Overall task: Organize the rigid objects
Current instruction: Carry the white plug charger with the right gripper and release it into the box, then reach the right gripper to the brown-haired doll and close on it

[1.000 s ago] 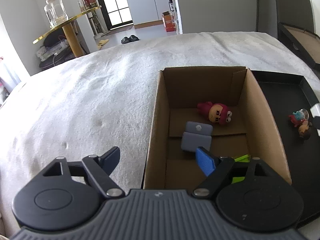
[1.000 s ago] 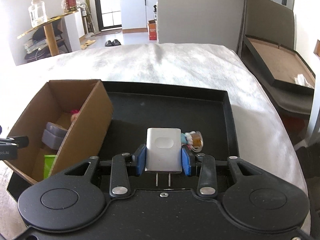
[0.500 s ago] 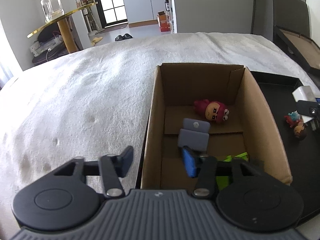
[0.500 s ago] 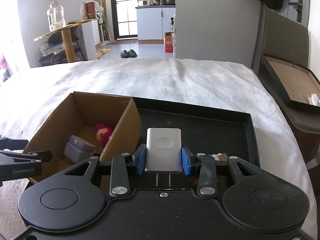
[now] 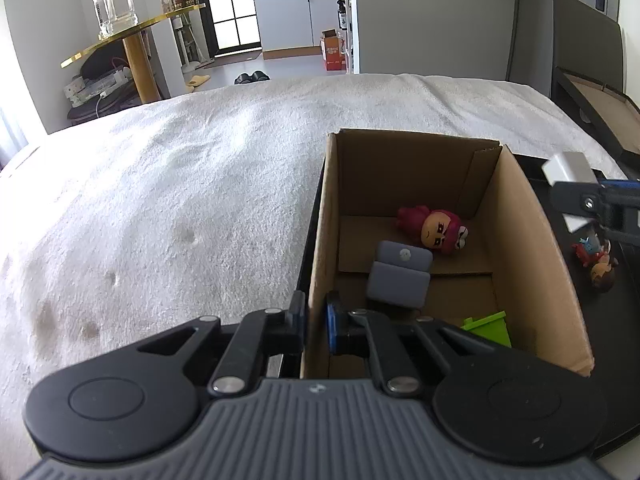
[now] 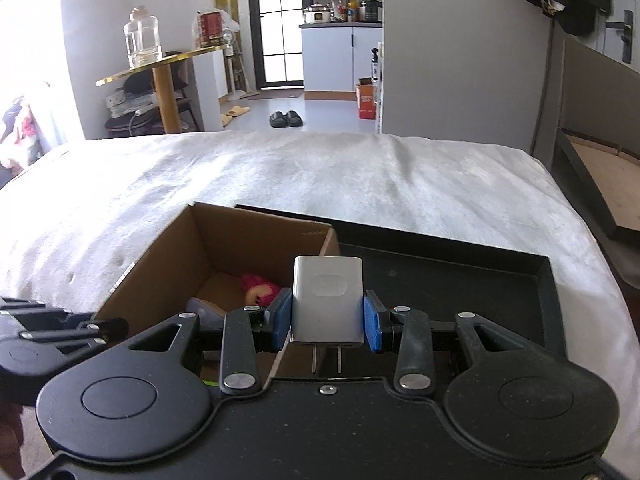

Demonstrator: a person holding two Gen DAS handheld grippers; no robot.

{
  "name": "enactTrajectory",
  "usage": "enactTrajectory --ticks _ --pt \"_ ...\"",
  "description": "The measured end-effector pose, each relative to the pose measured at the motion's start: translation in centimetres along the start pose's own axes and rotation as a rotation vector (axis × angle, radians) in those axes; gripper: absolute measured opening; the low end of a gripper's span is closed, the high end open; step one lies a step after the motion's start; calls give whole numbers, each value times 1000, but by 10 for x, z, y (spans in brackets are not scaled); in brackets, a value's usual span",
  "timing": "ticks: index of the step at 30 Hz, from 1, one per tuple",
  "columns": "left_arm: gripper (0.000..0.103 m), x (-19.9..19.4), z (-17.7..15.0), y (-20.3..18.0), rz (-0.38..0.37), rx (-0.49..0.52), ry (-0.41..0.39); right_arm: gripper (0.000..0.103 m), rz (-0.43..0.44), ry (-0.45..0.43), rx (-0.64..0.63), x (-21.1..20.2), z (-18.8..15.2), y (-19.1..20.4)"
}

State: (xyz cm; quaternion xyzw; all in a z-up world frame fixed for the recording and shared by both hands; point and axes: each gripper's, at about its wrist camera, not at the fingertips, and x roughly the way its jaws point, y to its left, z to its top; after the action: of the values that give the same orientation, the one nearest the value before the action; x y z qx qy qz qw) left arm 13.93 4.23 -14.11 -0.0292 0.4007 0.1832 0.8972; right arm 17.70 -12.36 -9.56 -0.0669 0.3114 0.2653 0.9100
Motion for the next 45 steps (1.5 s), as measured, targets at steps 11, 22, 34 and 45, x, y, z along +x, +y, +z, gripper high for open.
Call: enactTrajectory --ticks 11,22,34,45 --pt "10 1 1 1 -3 -6 3 36 45 12 -70 20 9 30" --pt "11 4 2 3 -9 -14 22 50 -15 17 -132 29 8 39" --pt "43 0 5 1 8 -21 43 51 -50 33 -23 2 -5 3" --pt "71 -6 7 -8 57 31 32 57 -99 57 35 -12 -26 -27"
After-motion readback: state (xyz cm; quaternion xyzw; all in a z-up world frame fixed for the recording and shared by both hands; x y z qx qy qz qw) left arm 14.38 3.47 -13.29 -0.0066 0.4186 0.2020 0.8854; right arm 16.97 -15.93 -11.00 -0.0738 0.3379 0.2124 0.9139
